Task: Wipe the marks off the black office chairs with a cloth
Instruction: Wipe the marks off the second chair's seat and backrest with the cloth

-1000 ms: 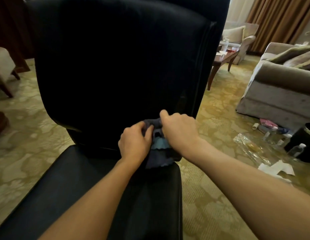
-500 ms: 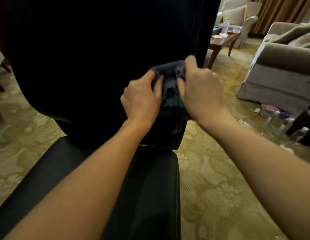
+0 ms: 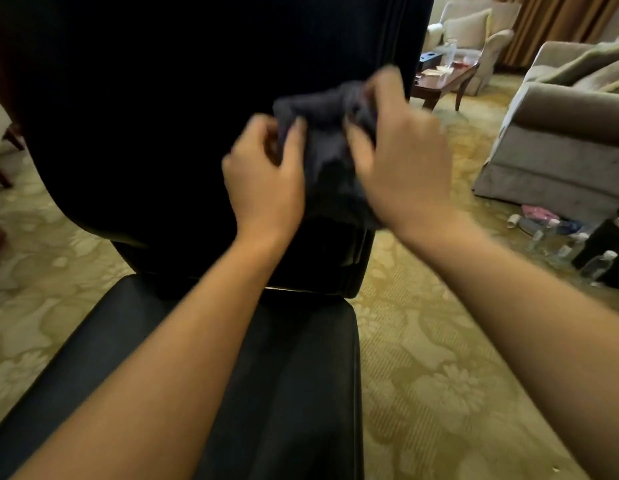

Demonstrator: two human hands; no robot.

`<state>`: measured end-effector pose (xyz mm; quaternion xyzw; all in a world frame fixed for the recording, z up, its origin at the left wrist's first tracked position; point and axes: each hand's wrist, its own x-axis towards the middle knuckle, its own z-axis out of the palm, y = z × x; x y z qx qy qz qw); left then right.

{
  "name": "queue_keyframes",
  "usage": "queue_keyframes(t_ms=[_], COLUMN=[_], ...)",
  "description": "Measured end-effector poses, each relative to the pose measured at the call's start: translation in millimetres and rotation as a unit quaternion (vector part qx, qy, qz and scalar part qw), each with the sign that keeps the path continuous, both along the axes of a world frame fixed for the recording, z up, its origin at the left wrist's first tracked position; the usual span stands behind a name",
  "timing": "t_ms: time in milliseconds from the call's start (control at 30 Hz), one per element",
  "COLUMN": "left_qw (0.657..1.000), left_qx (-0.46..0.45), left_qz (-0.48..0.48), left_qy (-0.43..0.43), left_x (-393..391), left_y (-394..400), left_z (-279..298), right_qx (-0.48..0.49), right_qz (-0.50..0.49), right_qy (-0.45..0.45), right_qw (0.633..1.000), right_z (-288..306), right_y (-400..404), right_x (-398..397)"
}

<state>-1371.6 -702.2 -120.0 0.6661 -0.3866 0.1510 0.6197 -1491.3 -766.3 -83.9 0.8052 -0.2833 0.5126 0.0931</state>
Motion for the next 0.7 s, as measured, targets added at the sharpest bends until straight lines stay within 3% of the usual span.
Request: queue_keyframes(t_ms=[100, 167, 233, 367, 433, 533, 600, 700], left_qw=[0.997, 0.99, 0.988, 0.984, 0.974, 0.931, 0.926, 0.919], left_qx=[0.036, 0.097, 0.107, 0.125, 0.189, 0.349, 0.358, 0.3], left_qz=[0.054, 0.095, 0.114, 0.123, 0.116, 0.073, 0.035, -0.011], left_qy=[-0.032, -0.031, -0.018, 0.024, 0.046, 0.074, 0.116, 0.257], left_x=[8, 12, 10, -1, -7, -28, -47, -55], left_y=[-15, -20, -19, -5, 3, 19, 21, 8], left_z=[24, -1, -43, -115, -145, -187, -201, -204], right_qx=[-0.021, -0.049, -0.074, -0.068, -0.033, 0.055, 0.133, 0.304], right_qz=[-0.052, -0.148, -0.196, -0.116, -0.118, -0.102, -0.098, -0.075], right_qy=[0.062, 0.127, 0.136, 0.154, 0.207, 0.299, 0.315, 0.236], right_qw=[0.997, 0.98, 0.968, 0.979, 0.971, 0.947, 0.935, 0.92], right_z=[19, -2, -34, -95, -122, -175, -202, -201], right_y=[-22, -24, -16, 1, 6, 10, 10, -1], right_x=[15, 25, 32, 29, 24, -4, -32, -46])
